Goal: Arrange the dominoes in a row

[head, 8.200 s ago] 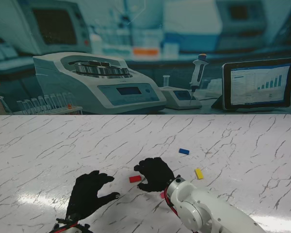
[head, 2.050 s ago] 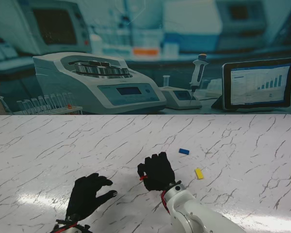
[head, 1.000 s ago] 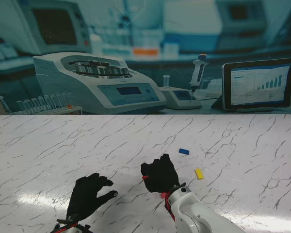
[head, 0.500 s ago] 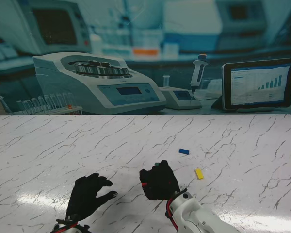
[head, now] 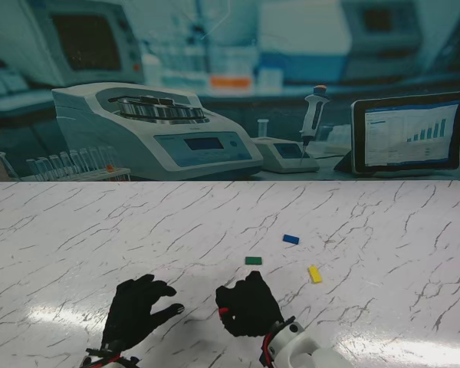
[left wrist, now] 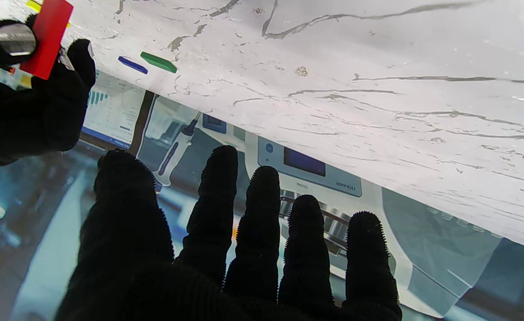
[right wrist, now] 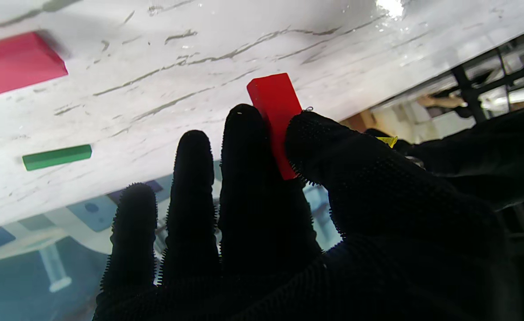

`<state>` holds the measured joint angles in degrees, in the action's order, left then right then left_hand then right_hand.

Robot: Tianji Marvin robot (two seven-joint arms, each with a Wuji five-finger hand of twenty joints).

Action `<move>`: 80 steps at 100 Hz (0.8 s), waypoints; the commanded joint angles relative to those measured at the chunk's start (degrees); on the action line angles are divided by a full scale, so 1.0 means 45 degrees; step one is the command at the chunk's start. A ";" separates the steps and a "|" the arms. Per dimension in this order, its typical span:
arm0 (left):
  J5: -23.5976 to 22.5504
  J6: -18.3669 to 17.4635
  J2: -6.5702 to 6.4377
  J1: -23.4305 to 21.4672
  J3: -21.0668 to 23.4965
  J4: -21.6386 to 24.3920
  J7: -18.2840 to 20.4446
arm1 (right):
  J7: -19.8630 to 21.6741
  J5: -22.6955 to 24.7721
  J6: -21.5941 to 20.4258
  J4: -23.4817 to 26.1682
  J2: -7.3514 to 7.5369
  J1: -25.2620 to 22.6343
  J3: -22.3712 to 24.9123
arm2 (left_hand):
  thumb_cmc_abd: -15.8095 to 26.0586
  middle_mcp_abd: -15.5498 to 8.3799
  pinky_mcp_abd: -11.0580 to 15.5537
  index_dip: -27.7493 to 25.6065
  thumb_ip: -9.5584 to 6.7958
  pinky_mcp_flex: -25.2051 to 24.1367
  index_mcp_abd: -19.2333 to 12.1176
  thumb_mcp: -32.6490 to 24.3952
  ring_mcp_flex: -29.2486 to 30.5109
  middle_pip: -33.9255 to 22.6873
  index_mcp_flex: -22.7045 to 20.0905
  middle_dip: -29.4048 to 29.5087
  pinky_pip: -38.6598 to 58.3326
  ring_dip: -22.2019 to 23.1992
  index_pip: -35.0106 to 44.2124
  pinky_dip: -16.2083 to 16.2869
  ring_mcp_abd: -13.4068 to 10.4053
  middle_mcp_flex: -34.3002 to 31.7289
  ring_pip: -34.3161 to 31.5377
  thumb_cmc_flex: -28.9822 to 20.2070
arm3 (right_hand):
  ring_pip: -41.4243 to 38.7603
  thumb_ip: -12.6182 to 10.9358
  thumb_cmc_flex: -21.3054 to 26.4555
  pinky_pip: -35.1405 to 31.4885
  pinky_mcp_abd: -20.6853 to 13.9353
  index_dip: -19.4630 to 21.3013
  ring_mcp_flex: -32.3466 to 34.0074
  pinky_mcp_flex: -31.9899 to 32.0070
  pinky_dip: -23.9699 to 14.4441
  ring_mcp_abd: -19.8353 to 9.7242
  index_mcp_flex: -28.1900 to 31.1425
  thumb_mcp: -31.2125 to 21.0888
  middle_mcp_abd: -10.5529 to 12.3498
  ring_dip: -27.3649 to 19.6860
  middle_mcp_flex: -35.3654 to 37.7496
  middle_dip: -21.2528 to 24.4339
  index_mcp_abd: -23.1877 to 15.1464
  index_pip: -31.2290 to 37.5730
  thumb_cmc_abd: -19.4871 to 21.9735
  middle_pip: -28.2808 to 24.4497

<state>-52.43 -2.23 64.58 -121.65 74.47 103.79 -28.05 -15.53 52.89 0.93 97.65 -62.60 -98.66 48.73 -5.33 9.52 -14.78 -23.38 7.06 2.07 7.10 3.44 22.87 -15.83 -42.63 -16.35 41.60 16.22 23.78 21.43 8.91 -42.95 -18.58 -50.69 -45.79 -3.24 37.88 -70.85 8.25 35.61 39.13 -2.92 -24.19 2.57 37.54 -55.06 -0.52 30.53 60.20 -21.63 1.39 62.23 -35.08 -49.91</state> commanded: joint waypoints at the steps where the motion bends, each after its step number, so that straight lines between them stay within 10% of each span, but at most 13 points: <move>1: 0.0010 -0.0332 0.0041 -0.0126 -0.0010 0.0044 0.0064 | -0.0089 -0.0053 -0.0134 -0.0134 -0.0032 -0.0209 -0.0091 | 0.0078 -0.0280 -0.0229 -0.0218 -0.0272 -0.0028 -0.0294 0.0032 0.0083 -0.0078 -0.0118 -0.0171 0.0310 0.0197 0.0126 0.0135 0.0018 -0.0088 -0.0089 0.0243 | -0.0244 -0.0009 0.0455 -0.0417 -0.0105 0.0052 -0.0073 0.0202 -0.0176 0.0111 -0.0205 0.0075 -0.0047 0.0052 -0.0087 -0.0065 -0.0110 0.0253 0.0314 0.0113; 80: -0.0002 -0.0145 0.0056 -0.0338 0.0091 0.0204 0.0049 | -0.1416 0.0101 0.0139 -0.0994 -0.0164 -0.0392 -0.0481 | 0.0093 -0.0246 -0.0249 -0.0192 -0.0276 -0.0030 -0.0326 0.0021 0.0066 -0.0078 -0.0139 -0.0172 0.0294 0.0201 0.0185 0.0126 0.0028 -0.0090 -0.0078 0.0242 | -0.0287 0.0288 0.0821 -0.0400 -0.0107 -0.0046 -0.0225 0.0372 -0.0185 0.0228 -0.0302 0.1000 -0.0281 0.0119 -0.0262 -0.0054 0.0101 -0.0172 0.0783 0.0533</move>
<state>-52.65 -1.90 64.58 -122.67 74.95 104.55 -28.28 -21.70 53.42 1.47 93.24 -62.81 -99.99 46.82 -5.33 9.49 -14.79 -23.38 7.06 2.07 7.10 3.44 22.88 -15.83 -42.65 -16.42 41.60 16.22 24.32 21.43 8.91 -42.97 -18.58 -50.69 -45.81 -3.24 40.20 -70.86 8.27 35.61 39.12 -2.52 -24.20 3.44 36.74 -50.63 -1.30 30.53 59.57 -21.53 1.39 61.14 -33.05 -47.72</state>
